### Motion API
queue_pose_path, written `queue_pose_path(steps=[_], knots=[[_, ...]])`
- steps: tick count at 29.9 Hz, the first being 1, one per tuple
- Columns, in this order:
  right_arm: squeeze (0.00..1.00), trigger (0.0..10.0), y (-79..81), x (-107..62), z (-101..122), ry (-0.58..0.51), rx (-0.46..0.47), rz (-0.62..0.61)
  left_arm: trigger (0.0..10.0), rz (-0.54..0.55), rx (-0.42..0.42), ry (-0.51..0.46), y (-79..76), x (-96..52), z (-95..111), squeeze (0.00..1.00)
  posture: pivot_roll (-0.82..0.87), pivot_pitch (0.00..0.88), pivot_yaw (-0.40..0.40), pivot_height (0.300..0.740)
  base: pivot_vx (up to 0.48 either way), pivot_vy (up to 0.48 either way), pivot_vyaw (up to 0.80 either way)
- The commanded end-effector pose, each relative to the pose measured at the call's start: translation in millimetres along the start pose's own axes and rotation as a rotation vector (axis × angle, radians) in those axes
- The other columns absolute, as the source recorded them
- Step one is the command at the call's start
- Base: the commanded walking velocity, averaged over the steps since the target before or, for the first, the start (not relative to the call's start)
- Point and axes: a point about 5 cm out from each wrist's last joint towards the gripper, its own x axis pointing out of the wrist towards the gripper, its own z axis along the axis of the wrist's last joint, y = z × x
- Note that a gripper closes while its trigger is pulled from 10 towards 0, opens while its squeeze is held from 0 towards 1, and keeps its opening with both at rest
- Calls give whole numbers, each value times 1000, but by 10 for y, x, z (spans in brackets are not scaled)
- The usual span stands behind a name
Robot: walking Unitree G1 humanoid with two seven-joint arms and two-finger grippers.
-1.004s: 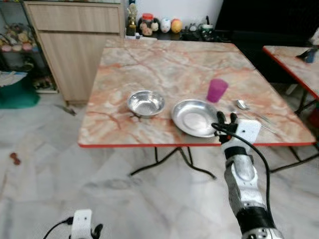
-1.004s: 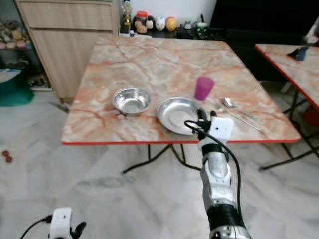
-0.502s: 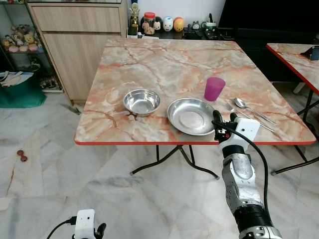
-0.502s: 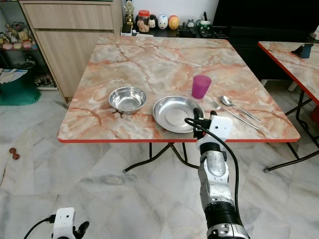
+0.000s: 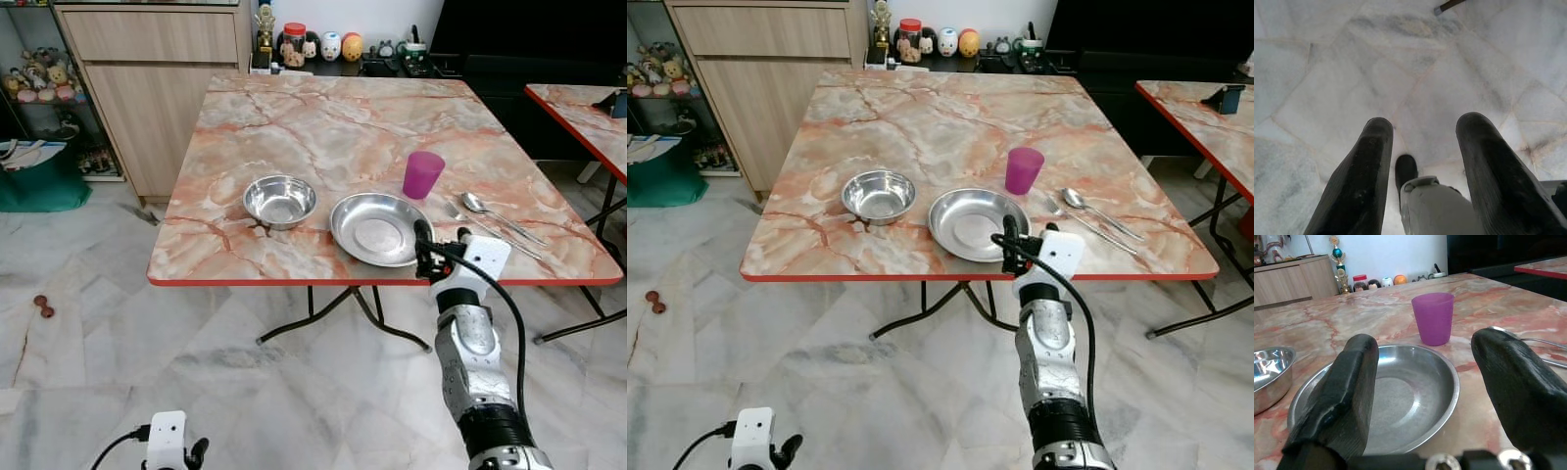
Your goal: Setting the table
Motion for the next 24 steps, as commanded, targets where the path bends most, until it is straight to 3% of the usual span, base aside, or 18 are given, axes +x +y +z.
queue_pose_path(steps=[1, 10, 24], knots=[[0, 10000, -33, 19, -6, 16, -5, -14, 10000, -4, -2, -8, -17, 3, 9, 0, -44, 0, -78, 740, 0, 0, 0], [0, 10000, -25, 14, -39, 30, -8, -18, 10000, 0, 5, 6, 22, -17, -36, 0, -40, 0, -80, 740, 0, 0, 0], [0, 10000, -18, 40, -17, 19, -4, -21, 10000, -4, -7, 6, 29, -23, -46, 0, -40, 0, -81, 740, 292, 0, -118]])
